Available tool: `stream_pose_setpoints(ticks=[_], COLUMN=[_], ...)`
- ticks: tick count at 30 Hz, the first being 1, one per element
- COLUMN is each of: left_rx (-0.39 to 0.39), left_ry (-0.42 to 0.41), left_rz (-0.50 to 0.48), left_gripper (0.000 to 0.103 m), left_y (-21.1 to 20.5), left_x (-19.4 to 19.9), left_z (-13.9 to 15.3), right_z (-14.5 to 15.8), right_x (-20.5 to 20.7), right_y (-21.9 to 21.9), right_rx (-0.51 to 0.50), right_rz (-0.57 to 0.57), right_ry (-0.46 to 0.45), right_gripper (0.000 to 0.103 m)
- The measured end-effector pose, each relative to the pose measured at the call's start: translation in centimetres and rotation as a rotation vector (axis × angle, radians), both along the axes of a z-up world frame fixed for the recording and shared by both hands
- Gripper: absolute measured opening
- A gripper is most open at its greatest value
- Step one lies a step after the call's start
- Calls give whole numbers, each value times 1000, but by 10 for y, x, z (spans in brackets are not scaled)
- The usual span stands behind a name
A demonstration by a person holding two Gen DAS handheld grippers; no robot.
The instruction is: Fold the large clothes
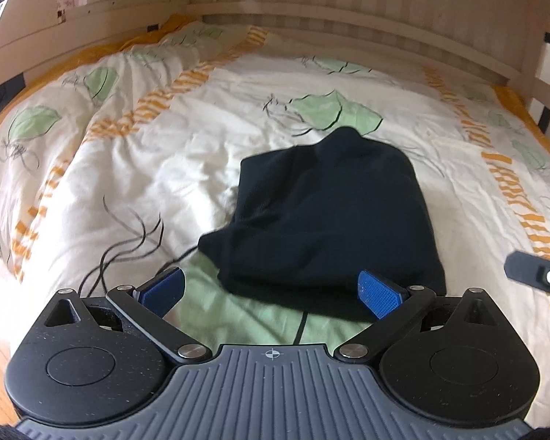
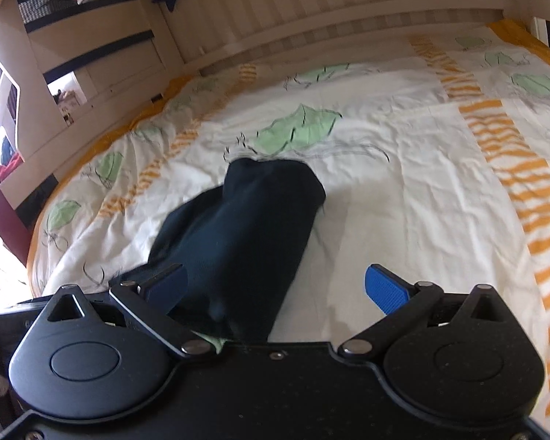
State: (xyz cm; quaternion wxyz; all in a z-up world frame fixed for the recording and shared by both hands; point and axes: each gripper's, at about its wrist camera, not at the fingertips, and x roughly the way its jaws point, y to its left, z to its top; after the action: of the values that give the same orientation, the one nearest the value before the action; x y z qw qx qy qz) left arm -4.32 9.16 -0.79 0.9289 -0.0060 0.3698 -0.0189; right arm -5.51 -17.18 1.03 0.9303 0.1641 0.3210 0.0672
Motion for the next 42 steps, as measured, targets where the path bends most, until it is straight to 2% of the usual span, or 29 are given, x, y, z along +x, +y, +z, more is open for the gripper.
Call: stream_pose_setpoints(ticks=[6,14,19,42], left_rx=[16,57,111,76], left_ry=[16,4,-14,36], left_rz=[18,22,25,5], left_gripper=[102,102,102,102], left_y=[1,-3,-8,-6], left_x=[-6,-14,-18,-18], left_z=[-2,1,4,-3], right_z=[-2,9,14,5], right_x=[-16,-33,-36,-31], right_y=[13,27,26,26], right_rx=[-94,-180,-157,-109], right_rz=[19,44,30,30], right_ry=[3,-69,-80,11], right_gripper=[102,102,102,102])
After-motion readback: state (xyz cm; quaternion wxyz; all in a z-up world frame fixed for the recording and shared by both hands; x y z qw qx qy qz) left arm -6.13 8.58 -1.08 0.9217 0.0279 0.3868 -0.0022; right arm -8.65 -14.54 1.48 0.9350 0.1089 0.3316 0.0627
